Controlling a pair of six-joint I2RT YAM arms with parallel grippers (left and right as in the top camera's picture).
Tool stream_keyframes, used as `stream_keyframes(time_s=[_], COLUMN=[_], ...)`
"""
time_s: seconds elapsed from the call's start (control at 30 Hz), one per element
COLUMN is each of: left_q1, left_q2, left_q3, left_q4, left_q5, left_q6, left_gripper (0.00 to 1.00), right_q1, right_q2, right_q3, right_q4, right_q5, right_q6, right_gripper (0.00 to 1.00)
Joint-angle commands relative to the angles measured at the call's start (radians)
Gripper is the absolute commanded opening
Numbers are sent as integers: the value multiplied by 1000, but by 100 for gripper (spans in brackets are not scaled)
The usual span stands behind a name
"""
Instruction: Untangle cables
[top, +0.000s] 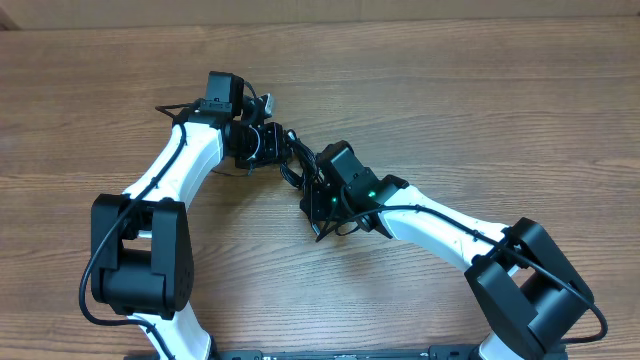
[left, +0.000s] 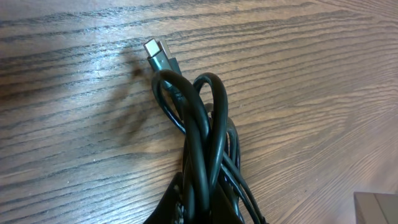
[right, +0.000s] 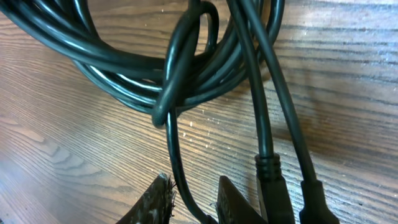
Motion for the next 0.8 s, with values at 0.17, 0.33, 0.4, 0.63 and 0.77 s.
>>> stream_keyframes(time_s=[0.17,0.33,0.4,0.63,0.77], left_q1=[2,2,2,2,2], left_q2=[-9,-9,-9,-9,-9], left_q3=[19,19,19,19,19], left_q4=[3,3,3,2,-1], left_q5=[33,34,34,93,120], left_q6=[13,43,43,124,192], left_gripper=[4,4,4,4,4], right_q1=[9,30,37,37,37], right_q2=[9,25,26,26,26], right_q3=[-7,-7,-7,-7,-7], right_q4=[6,8,10,15,31], right_q5=[-4,8,16,23,56], right_q6=[0,1,0,4,4], right_gripper=[23,20,15,4,4])
